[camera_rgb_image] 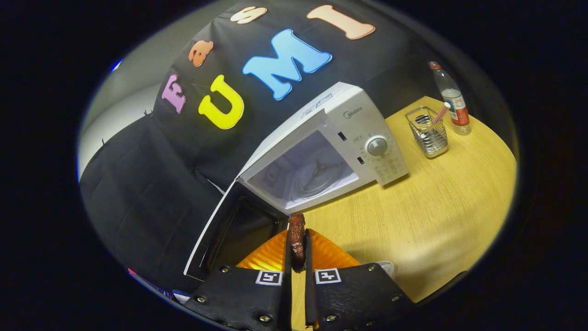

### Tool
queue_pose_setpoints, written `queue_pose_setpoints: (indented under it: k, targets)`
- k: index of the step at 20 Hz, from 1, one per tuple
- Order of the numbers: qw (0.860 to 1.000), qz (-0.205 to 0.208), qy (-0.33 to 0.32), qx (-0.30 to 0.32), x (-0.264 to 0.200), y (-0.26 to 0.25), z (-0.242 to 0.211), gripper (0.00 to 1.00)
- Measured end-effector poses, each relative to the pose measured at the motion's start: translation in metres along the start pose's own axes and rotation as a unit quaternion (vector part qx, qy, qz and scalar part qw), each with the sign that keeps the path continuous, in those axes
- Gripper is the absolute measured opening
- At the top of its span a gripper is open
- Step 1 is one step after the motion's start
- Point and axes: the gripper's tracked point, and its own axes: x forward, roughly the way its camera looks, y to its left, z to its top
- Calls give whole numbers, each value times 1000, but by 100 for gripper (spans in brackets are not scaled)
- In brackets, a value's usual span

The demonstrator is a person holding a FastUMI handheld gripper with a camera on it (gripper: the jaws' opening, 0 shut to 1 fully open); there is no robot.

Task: Open the microwave, put the food inside, and close the microwave door.

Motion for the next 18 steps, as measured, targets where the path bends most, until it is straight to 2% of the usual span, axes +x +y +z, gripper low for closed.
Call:
queue_pose_setpoints:
  k: [11, 18]
  targets:
    - [999, 1, -33, -37, 85, 20, 19, 11]
    - [997, -7, -67, -20, 139, 15, 30, 11]
